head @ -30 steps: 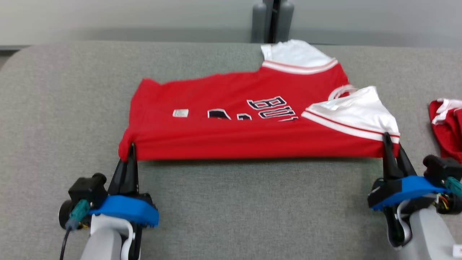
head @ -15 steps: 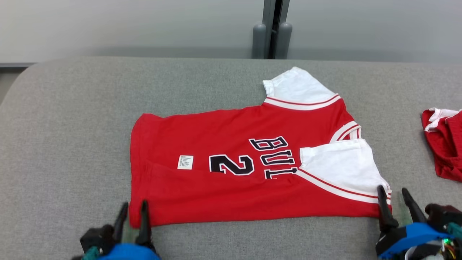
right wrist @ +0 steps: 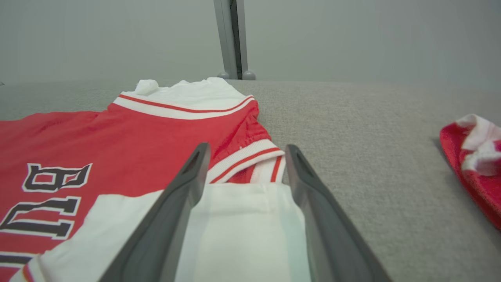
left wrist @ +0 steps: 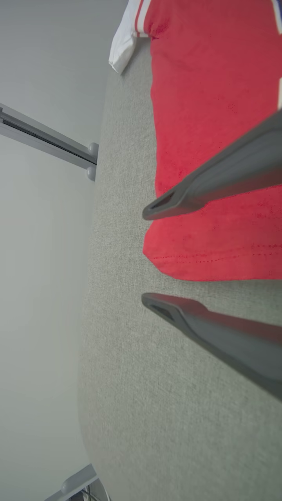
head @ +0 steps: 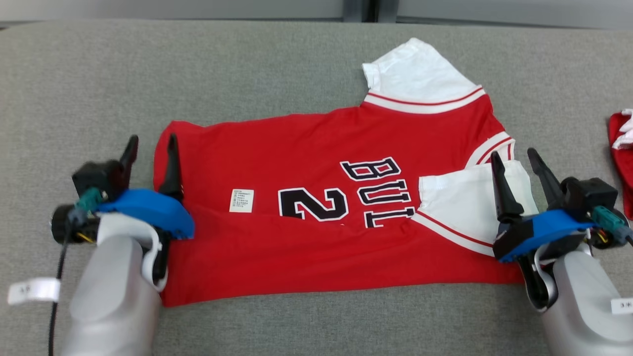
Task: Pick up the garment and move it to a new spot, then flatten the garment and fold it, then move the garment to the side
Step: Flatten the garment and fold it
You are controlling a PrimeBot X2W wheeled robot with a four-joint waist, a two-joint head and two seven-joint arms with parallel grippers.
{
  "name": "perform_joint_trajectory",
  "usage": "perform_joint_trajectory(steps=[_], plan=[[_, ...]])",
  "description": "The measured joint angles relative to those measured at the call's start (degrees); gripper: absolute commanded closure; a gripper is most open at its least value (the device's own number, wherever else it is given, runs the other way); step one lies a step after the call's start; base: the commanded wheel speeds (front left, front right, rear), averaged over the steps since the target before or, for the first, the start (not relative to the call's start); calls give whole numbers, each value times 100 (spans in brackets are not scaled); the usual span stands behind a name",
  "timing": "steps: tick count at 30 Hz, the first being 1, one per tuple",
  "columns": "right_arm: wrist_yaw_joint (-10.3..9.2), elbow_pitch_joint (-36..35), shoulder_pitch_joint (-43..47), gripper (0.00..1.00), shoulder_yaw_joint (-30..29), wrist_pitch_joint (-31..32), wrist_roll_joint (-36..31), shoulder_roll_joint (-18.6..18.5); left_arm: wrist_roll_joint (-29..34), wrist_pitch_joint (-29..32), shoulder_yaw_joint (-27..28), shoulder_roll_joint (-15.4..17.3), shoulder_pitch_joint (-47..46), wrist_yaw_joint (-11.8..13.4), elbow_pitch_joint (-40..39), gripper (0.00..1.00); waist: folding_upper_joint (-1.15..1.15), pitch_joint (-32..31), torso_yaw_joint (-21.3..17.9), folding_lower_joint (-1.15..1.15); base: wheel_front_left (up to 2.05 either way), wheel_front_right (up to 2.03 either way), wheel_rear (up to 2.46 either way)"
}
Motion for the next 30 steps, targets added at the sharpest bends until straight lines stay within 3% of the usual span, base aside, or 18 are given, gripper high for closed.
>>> perform_joint_trajectory(steps=[6, 13, 14, 16, 17, 25, 30], plan=[[0, 49, -391, 0, 272, 35, -26, -38, -74, 112, -156, 222, -865, -19, 1029, 0, 0, 297, -98, 0, 0, 0, 0], [-1, 96, -619, 0, 421, 54, 11, -123, -293, 155, -545, 243, -1253, -47, 1702, 0, 0, 477, -137, 0, 0, 0, 0], [0, 93, -687, 0, 447, 68, 11, -149, -334, 140, -591, 255, -1300, -47, 1755, 13, 0, 492, -135, 0, 0, 0, 0], [0, 79, -833, 0, 495, 165, 14, -210, -391, 88, -690, 286, -1377, -48, 1847, 87, 0, 524, -130, 0, 0, 0, 0], [0, 75, -916, 0, 515, 229, 19, -243, -404, 56, -721, 299, -1413, -49, 1873, 100, 0, 540, -123, 0, 0, 0, 0], [0, 253, -1753, 0, 671, 1328, 74, -617, -542, -131, -1077, 214, -1595, -51, 1924, 100, 0, 629, 84, 0, 0, 0, 0], [0, 545, -2532, 0, 647, 2127, 188, -870, -553, -197, -1361, 93, -1709, -51, 1515, 100, 0, 713, 399, 0, 0, 0, 0]])
